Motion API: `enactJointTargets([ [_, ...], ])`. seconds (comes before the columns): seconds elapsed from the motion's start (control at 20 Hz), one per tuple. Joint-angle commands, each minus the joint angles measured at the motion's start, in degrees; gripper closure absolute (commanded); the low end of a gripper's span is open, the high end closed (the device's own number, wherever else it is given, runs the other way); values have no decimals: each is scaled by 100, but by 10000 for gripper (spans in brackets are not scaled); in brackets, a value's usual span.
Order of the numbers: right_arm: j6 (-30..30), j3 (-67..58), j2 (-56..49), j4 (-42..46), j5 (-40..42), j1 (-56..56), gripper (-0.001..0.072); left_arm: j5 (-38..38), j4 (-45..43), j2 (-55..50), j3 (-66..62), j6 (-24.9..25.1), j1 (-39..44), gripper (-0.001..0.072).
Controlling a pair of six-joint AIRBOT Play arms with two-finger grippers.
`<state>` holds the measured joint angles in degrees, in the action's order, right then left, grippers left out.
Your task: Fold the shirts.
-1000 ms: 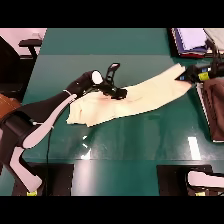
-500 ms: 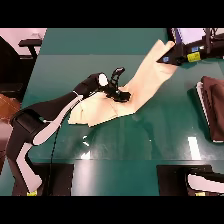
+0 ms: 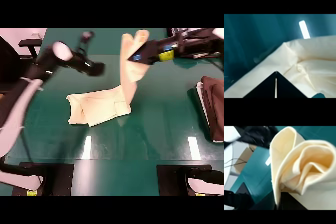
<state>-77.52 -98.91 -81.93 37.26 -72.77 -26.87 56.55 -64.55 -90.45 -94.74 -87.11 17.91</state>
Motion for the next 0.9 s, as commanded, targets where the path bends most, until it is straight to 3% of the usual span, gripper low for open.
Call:
enactJointTargets([
  [0.0,330,-9,-431,-243,960,-1108,689,229,-682,1167,-2,15,-907,683],
  [0.1,807,-46,-925,-634,1478,-1759,641,247,-868,1668,-2,13,-1272,683],
  [0.2,1123,-435,-1488,-568,1486,-2197,266,282,-927,2009,-2,13,-1532,683],
  [0.25,1161,-678,-1744,-560,1346,-2299,138,313,-927,2100,-2,13,-1611,683],
  [0.3,1161,-903,-1956,-562,1056,-2315,126,369,-927,2179,-2,13,-1672,683],
  [0.4,1082,-1305,-2277,-535,168,-2138,202,514,-933,2175,4,15,-1679,683],
  [0.5,800,-1285,-2284,-15,-361,-1781,207,625,-931,2175,4,15,-1676,683],
  [0.7,393,-87,-1696,1237,-476,-798,207,750,-938,2177,4,83,-1676,683],
  [0.85,57,1202,-1228,1423,-122,157,203,785,-833,2153,7,101,-1676,683],
])
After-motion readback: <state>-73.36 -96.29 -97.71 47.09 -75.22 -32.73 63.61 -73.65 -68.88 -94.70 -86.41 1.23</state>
